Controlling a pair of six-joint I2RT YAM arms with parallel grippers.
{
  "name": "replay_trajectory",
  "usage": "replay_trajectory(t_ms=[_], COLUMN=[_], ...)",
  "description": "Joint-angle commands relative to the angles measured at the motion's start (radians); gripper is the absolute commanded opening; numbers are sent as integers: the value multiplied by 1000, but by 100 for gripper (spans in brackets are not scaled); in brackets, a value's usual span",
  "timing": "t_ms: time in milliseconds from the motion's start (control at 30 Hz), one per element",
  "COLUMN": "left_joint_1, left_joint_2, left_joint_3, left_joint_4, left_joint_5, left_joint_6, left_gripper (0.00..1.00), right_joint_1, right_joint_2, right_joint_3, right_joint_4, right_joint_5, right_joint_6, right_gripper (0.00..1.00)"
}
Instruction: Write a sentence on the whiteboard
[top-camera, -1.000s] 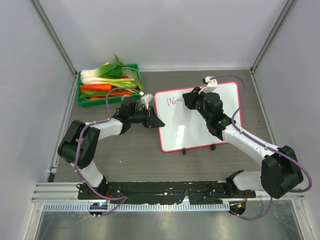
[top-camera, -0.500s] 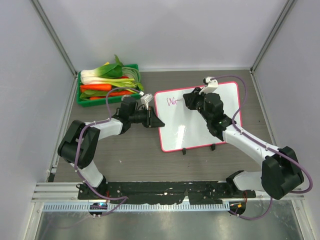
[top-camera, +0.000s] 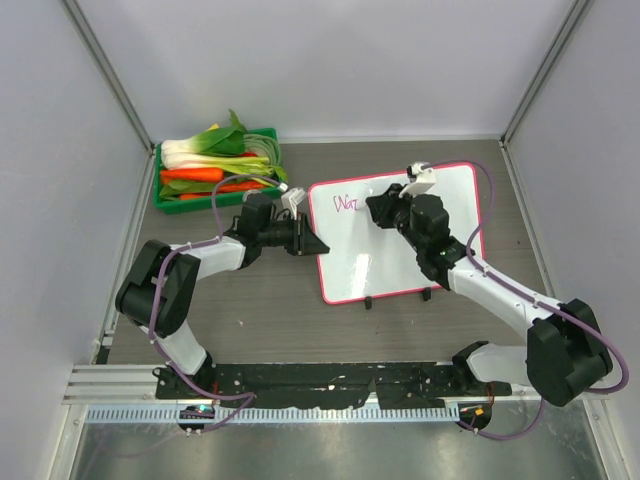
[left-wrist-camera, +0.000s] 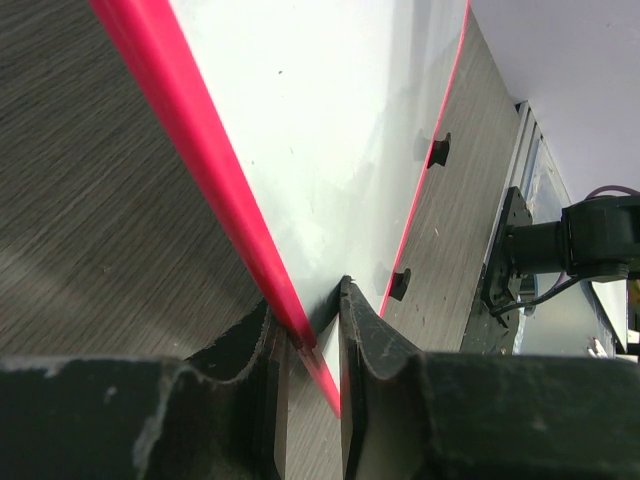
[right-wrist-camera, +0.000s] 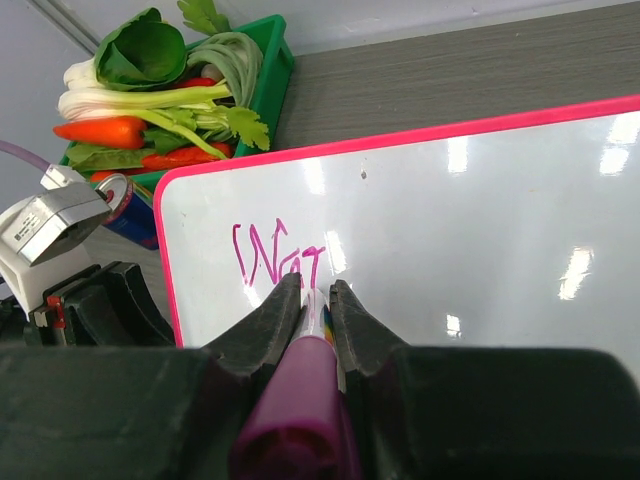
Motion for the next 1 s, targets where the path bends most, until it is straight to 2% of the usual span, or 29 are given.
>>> replay_trajectory(t_ms=[0,500,967], left_joint_1=[-26,-28,-29], left_joint_2=[33,33,34], left_joint_3=[-7,-8,-7], left_joint_4=[-83,-83,-83], left_joint_5=[-57,-55,-55], left_joint_6=[128,126,126], left_gripper=[0,0,0], right_joint_1=[-6,-5,-9], right_joint_2=[-5,21,41], right_joint_3=[-25,31,80], right_joint_4=[-37,23,-11], right_joint_5=[21,85,143], right_joint_6=[-7,9,-4], right_gripper=[1,1,1])
